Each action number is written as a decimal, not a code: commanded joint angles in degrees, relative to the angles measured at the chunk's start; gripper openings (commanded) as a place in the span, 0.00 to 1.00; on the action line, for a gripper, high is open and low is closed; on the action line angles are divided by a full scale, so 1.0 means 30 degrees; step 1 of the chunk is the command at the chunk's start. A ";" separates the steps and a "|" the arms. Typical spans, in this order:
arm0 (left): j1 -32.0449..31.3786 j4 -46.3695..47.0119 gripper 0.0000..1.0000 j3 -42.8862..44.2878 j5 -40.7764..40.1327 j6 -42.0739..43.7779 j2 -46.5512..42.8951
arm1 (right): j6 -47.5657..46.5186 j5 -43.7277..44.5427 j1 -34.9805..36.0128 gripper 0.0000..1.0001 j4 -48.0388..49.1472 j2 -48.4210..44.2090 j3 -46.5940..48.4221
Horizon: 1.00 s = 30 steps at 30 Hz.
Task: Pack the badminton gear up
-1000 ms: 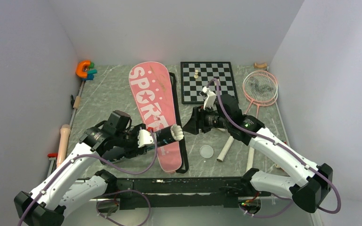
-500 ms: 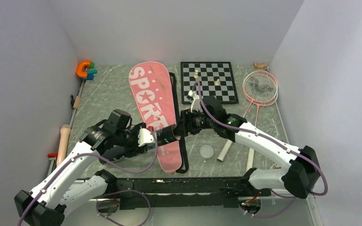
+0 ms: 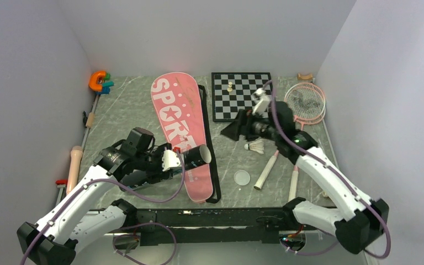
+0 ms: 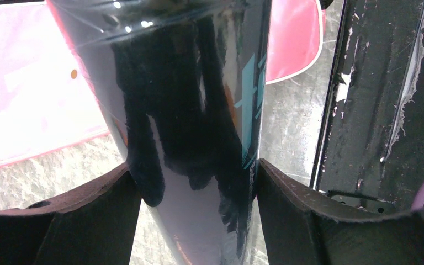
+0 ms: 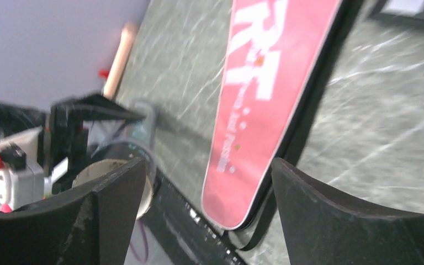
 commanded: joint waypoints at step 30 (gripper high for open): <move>-0.0111 0.0416 0.32 0.0095 0.0589 0.0146 -0.0519 | 0.1509 0.3968 -0.9460 0.68 0.3965 0.5713 -0.4720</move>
